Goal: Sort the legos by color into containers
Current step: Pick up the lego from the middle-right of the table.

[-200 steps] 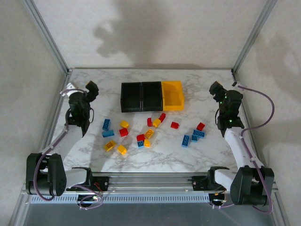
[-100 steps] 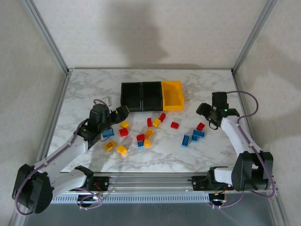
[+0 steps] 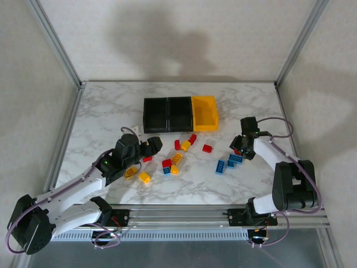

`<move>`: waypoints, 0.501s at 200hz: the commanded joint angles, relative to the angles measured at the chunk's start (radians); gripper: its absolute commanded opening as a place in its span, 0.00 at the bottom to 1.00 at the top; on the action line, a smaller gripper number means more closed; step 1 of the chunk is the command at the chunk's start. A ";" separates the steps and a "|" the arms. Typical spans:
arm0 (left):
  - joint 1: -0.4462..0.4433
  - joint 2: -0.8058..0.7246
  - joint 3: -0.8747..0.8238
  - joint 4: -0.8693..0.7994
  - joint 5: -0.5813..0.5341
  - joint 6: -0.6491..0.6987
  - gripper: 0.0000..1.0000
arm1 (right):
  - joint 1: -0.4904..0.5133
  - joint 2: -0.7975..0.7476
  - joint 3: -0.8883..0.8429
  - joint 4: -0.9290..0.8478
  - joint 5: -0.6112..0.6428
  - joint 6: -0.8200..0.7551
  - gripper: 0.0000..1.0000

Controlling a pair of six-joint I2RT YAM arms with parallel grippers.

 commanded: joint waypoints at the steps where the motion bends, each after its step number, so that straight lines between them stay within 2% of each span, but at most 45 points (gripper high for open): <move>1: -0.030 0.010 -0.019 -0.013 -0.052 -0.024 0.74 | 0.003 0.032 0.015 0.003 0.022 0.008 0.57; 40: -0.056 0.047 -0.013 -0.009 -0.074 -0.029 0.74 | 0.004 0.058 0.028 0.018 0.031 -0.004 0.51; 100: -0.075 0.090 -0.005 0.014 -0.087 -0.036 0.74 | 0.003 0.082 0.076 -0.015 0.084 -0.041 0.28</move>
